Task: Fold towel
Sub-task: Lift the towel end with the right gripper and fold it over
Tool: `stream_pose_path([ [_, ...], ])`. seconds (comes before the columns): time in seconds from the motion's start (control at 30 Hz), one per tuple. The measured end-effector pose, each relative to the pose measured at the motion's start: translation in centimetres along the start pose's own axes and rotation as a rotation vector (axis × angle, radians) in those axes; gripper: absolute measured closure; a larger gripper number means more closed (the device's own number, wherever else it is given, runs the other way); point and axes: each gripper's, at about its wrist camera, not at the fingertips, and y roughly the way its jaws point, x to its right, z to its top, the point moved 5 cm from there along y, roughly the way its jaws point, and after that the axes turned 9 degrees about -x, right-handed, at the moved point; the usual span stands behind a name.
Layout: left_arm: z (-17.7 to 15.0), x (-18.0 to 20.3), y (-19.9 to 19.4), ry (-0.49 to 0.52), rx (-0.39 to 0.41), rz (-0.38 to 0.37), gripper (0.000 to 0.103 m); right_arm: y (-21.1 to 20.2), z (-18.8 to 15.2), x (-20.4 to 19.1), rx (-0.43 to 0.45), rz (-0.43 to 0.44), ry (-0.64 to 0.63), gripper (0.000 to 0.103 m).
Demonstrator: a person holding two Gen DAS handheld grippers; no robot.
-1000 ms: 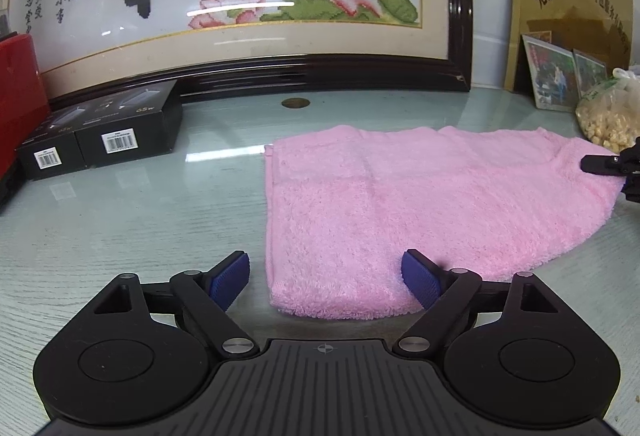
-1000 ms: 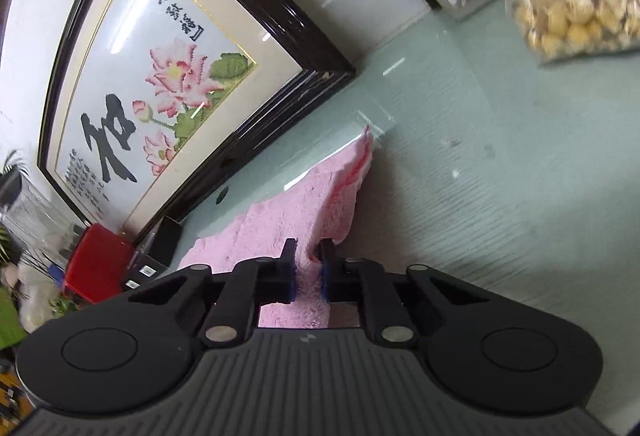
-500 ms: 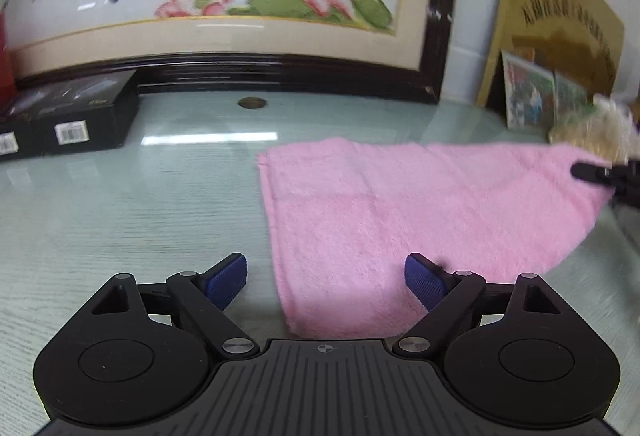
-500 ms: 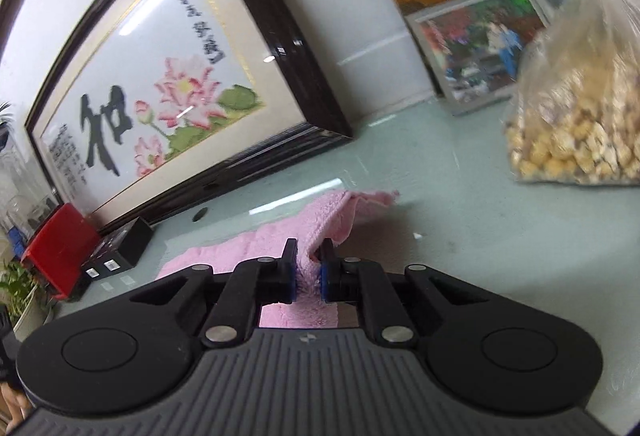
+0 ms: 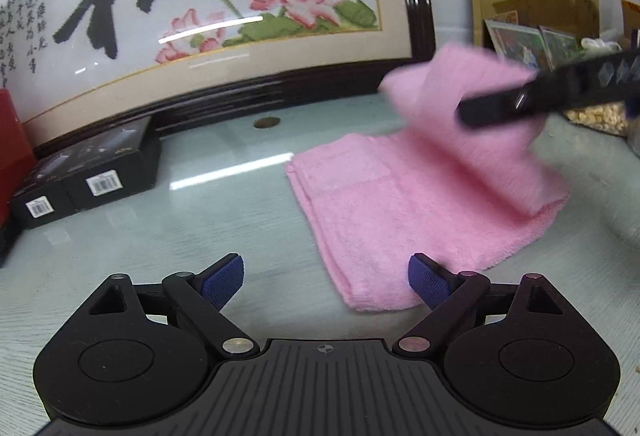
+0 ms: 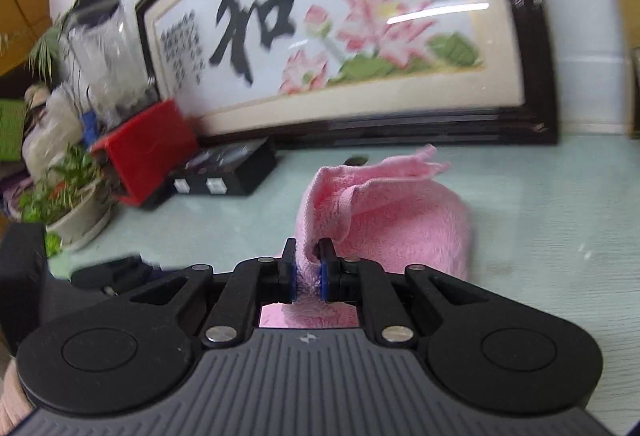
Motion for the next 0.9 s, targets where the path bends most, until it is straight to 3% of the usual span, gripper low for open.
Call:
stream_pose_path([
  [0.17,-0.6,-1.9,-0.3,0.007,-0.001,0.022,0.006,2.3,-1.5,-1.6,-0.059,-0.001,-0.087,0.093],
  [0.37,-0.7,-1.7,-0.2,0.031,-0.002,0.038,0.004,2.6,-1.0,-1.8,-0.078,-0.001,-0.093,0.091],
  [0.47,-0.7,-1.9,-0.4,0.025,0.002,0.035,0.003,3.2,-1.0,-2.6,-0.085,-0.004,-0.113,0.079],
  [0.5,-0.7,-2.0,-0.4,0.021,0.003,0.034,0.003,3.3,-0.9,-2.8,-0.087,0.01,-0.112,0.069],
  [0.53,-0.7,-2.1,-0.4,0.017,0.003,0.033,0.002,3.4,-0.9,-2.9,-0.089,0.025,-0.111,0.049],
  [0.57,-0.7,-2.1,-0.5,0.015,0.002,0.031,0.002,3.2,-0.8,-3.0,-0.083,0.05,-0.102,0.042],
  [0.8,-0.7,-2.5,-0.5,0.004,0.002,0.032,0.002,0.1,0.7,-2.4,0.019,0.171,-0.035,0.041],
  [0.9,-0.7,-3.0,-0.6,-0.02,0.002,0.034,0.002,-0.8,1.0,-0.9,0.037,0.181,0.021,0.041],
])
